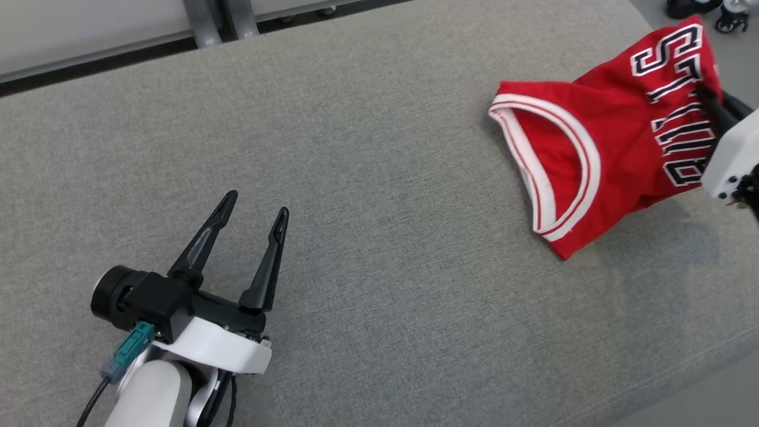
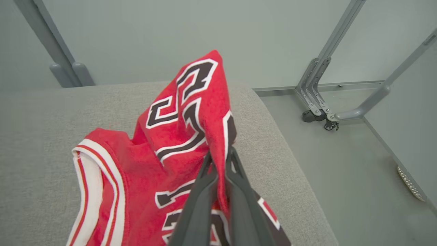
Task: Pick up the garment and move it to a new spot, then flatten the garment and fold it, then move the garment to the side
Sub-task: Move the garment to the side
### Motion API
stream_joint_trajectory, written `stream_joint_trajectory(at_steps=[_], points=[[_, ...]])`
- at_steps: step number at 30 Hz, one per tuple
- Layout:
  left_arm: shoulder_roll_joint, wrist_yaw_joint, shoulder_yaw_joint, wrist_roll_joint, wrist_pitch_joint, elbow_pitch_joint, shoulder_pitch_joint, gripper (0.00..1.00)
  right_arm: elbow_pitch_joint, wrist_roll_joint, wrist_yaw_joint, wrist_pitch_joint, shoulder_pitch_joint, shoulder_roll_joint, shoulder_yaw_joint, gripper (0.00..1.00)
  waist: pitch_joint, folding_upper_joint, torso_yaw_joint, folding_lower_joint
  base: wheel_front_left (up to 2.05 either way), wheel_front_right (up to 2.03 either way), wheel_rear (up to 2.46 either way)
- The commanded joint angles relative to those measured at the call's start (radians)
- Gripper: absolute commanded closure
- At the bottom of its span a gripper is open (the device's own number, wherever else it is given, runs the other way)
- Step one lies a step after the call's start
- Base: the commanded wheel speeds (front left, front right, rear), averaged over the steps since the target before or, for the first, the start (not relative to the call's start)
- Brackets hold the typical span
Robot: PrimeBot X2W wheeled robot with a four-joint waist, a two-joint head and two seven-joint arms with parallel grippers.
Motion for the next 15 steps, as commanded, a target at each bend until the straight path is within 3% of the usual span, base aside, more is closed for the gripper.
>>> stream_joint_trajectory(at_steps=[1, 7, 8, 9, 10, 11, 15], points=[[0.013, -0.005, 0.001, 0.002, 0.003, -0.012, -0.026, 0.00, 0.048, -0.027, 0.000, -0.015, -0.033, -0.010, -0.027, 1.00, 0.038, -0.0001, 0.024, 0.0000, 0.00, 0.00, 0.00], [0.027, -0.005, 0.002, -0.003, 0.006, -0.024, -0.030, 0.00, 0.174, -0.091, 0.000, -0.040, -0.087, 0.003, -0.092, 0.98, 0.055, -0.0001, 0.031, 0.0000, 0.00, 0.00, 0.00], [0.029, -0.005, 0.001, -0.003, 0.007, -0.024, -0.031, 0.00, 0.195, -0.107, 0.000, -0.046, -0.095, 0.010, -0.102, 0.71, 0.056, -0.0001, 0.032, 0.0000, 0.00, 0.00, 0.00], [0.029, -0.004, 0.000, -0.005, 0.008, -0.023, -0.032, 0.00, 0.218, -0.119, 0.000, -0.050, -0.102, 0.017, -0.113, 0.55, 0.055, -0.0001, 0.032, 0.0000, 0.00, 0.00, 0.00], [0.030, -0.004, 0.000, -0.007, 0.008, -0.022, -0.033, 0.00, 0.242, -0.131, 0.000, -0.054, -0.110, 0.020, -0.127, 0.22, 0.054, -0.0001, 0.033, 0.0000, 0.00, 0.00, 0.00], [0.028, -0.002, -0.003, -0.008, 0.008, -0.021, -0.035, 0.00, 0.268, -0.149, 0.000, -0.058, -0.120, 0.019, -0.138, 0.00, 0.052, -0.0001, 0.034, 0.0000, 0.00, 0.00, 0.00], [0.021, 0.004, -0.007, -0.014, 0.001, -0.012, -0.036, 0.00, 0.335, -0.202, 0.000, -0.095, -0.134, 0.044, -0.170, 0.00, 0.033, -0.0001, 0.043, 0.0000, 0.00, 0.00, 0.00]])
